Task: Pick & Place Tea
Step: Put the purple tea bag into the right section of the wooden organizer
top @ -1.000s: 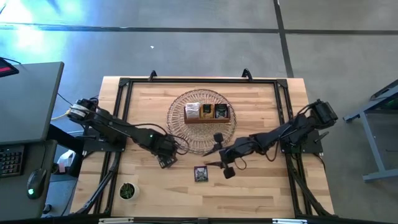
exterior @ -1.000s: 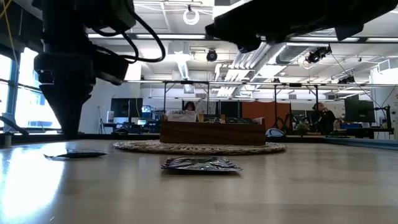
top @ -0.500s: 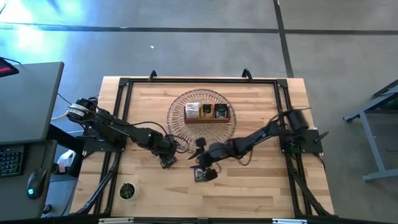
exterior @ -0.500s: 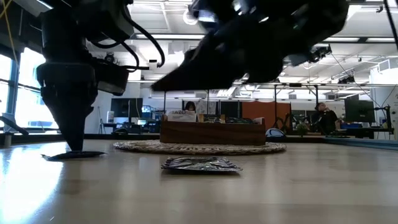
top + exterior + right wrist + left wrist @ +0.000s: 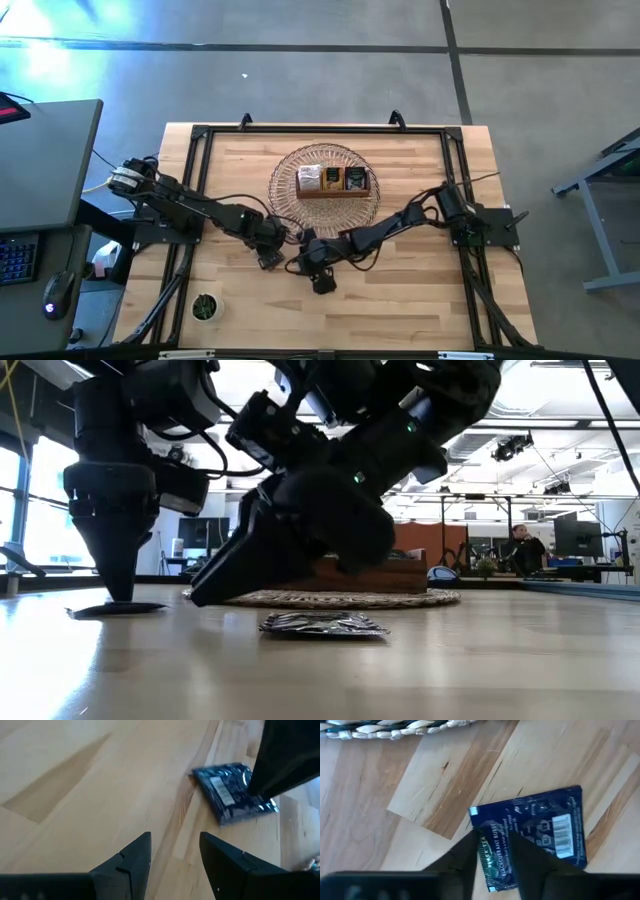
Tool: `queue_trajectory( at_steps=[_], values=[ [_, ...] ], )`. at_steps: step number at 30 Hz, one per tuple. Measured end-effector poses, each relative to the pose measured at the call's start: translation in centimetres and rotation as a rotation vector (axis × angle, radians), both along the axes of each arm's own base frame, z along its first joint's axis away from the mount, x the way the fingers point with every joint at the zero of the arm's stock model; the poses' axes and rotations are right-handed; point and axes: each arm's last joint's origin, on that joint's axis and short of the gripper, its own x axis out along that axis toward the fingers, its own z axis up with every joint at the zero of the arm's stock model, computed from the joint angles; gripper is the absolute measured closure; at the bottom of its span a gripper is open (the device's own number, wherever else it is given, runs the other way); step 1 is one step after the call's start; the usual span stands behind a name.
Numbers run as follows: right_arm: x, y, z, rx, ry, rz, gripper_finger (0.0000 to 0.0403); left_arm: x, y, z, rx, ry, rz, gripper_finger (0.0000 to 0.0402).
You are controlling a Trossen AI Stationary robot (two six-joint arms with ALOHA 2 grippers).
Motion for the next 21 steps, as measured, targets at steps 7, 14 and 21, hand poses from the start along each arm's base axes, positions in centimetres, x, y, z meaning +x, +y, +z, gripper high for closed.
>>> queue_trajectory(
  at_steps=[7,14,21],
  values=[
    [0.0,0.0,0.5,-0.002,-0.006,-0.012,0.0238,0.2,-0.1,0.0,-0.026,-0.015,0.001,0.0393],
    [-0.4,-0.1,0.9,0.019,0.047,-0.050,0.0238,0.4,-0.3,0.0,-0.040,-0.040,0.000,0.0399],
    [-0.3,-0.2,1.0,0.000,0.026,-0.080,0.0238,1.1,-0.4,0.6,-0.015,-0.081,-0.023,0.0401]
  ],
)
